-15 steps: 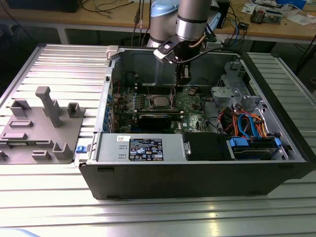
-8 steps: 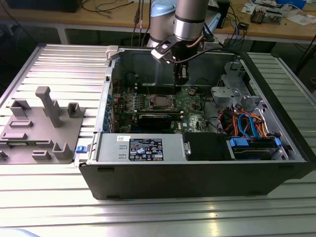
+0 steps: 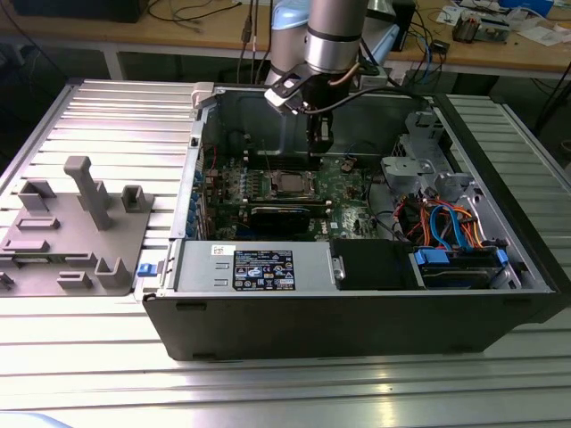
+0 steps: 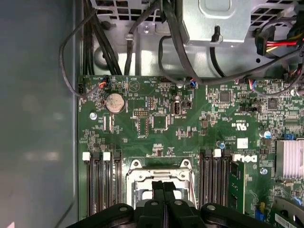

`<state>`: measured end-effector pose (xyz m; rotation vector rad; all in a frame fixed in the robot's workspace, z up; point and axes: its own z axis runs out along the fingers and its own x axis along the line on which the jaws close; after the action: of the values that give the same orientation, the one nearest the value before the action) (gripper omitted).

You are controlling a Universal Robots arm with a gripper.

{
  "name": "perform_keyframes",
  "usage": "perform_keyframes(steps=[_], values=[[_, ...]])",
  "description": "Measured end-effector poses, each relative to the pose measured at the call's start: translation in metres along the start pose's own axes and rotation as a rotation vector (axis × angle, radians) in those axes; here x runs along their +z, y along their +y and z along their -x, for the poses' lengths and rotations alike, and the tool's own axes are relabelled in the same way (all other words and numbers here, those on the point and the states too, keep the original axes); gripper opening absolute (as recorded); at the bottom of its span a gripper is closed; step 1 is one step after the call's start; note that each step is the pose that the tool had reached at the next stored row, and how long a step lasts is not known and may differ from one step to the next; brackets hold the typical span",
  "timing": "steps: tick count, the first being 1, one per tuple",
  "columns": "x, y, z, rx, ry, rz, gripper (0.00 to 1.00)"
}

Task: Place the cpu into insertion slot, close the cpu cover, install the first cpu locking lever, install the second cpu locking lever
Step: 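Close the cpu cover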

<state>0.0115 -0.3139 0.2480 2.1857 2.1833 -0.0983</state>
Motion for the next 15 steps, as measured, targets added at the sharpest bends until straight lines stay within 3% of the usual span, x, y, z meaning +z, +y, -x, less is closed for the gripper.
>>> perform_keyframes(steps=[6, 15], values=[[0.0025, -0.0085, -0.0002, 0.000, 0.0000, 0.0000, 0.11], [0.0056, -0.0143, -0.0004, 0.000, 0.0000, 0.0000, 0.11]])
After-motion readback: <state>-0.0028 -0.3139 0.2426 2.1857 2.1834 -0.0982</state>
